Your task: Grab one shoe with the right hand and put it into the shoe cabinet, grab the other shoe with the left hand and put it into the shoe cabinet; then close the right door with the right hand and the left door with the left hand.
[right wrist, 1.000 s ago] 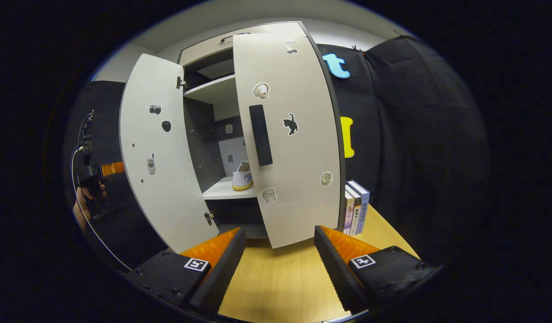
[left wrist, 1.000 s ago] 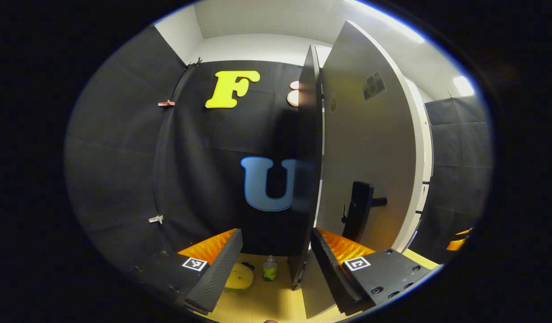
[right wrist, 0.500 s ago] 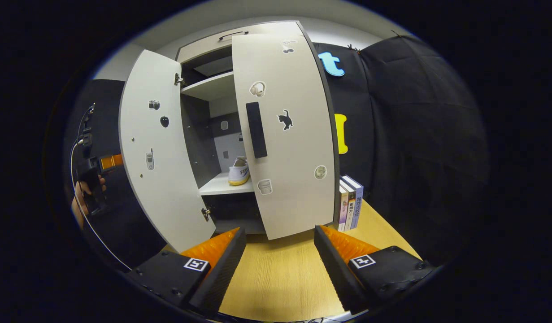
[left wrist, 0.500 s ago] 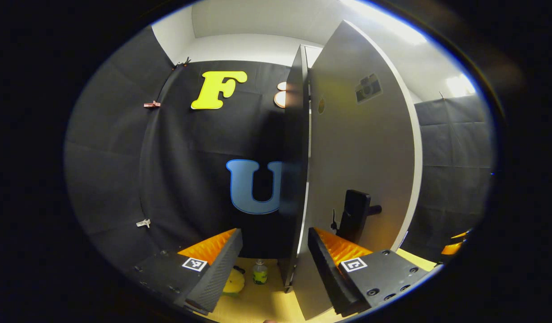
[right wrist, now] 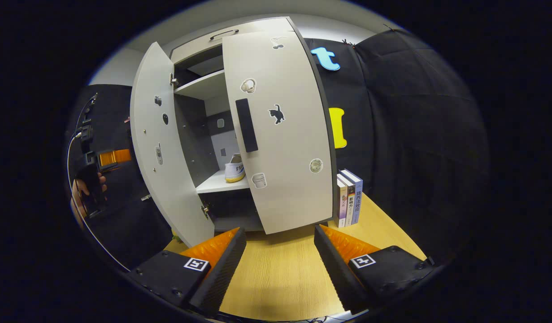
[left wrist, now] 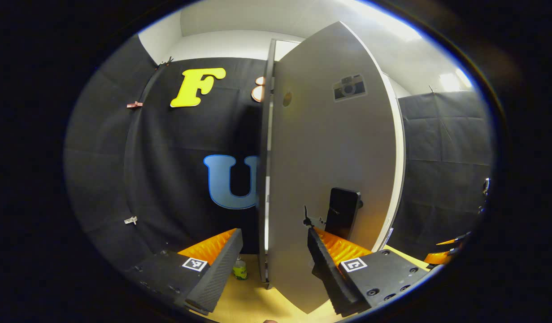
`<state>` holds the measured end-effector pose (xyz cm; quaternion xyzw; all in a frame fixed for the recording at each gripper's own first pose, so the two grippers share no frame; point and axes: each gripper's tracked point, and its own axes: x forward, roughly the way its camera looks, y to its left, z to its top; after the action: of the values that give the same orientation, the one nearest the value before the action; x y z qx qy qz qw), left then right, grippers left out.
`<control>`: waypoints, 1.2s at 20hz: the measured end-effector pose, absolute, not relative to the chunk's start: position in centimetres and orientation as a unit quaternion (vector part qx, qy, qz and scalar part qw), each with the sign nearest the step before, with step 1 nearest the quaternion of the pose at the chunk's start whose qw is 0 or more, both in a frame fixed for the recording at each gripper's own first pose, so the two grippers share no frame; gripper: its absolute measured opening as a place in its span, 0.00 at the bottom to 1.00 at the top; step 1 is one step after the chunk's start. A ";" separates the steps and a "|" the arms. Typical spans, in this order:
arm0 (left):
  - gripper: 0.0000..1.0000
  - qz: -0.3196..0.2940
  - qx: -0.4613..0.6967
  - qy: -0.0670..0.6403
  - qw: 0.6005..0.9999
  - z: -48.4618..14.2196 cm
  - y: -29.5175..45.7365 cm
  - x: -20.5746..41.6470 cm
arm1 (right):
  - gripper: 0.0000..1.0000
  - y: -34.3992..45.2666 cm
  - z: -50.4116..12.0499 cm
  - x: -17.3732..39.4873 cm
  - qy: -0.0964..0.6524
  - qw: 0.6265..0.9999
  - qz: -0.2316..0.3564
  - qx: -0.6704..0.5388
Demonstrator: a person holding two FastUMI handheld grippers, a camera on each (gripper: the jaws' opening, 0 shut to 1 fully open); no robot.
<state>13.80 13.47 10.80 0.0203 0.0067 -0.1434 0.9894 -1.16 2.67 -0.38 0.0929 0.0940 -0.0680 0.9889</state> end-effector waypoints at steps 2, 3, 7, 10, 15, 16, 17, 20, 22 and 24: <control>0.89 -0.155 0.014 0.009 0.988 10.7 10.9 13.8 | 0.98 1.1 -0.3 -1.5 0.092 0.989 -0.074 0.091; 0.92 -0.162 0.012 0.008 0.987 10.8 9.4 13.9 | 0.98 0.3 -0.4 -1.5 0.092 0.989 -0.077 0.092; 0.95 -0.190 -0.016 0.000 0.982 10.6 2.8 14.7 | 0.98 -3.0 -0.6 -2.2 0.096 0.987 -0.087 0.092; 0.92 -0.184 -0.011 -0.010 0.983 10.6 0.0 14.5 | 0.98 -5.5 -0.7 -2.4 0.094 0.987 -0.092 0.089; 0.94 -0.157 0.012 -0.011 0.988 7.7 -1.8 12.6 | 0.98 -8.3 -1.6 -1.6 0.105 0.985 -0.087 0.109; 0.94 -0.148 0.012 -0.005 0.989 6.7 -1.9 12.1 | 0.98 -8.6 -1.8 -1.3 0.108 0.985 -0.082 0.111; 0.94 -0.139 0.010 0.004 0.990 5.7 -1.9 11.6 | 0.98 -8.7 -1.9 -0.9 0.111 0.985 -0.076 0.111; 0.95 -0.113 -0.009 0.025 0.993 3.0 -1.3 9.8 | 0.98 -8.6 -1.8 0.7 0.117 0.988 -0.046 0.095; 0.95 -0.087 -0.018 0.031 0.996 2.0 -0.1 8.5 | 0.99 -8.1 -0.7 1.7 0.105 0.991 -0.028 0.077; 0.95 -0.062 -0.017 0.033 0.997 1.5 1.5 7.4 | 0.98 -6.8 1.0 2.7 0.080 0.995 -0.014 0.062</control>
<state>7.38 1.53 1.47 -0.0167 0.0335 -0.0625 0.9973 2.72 -6.79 0.99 0.0620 0.0800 -0.0144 0.9948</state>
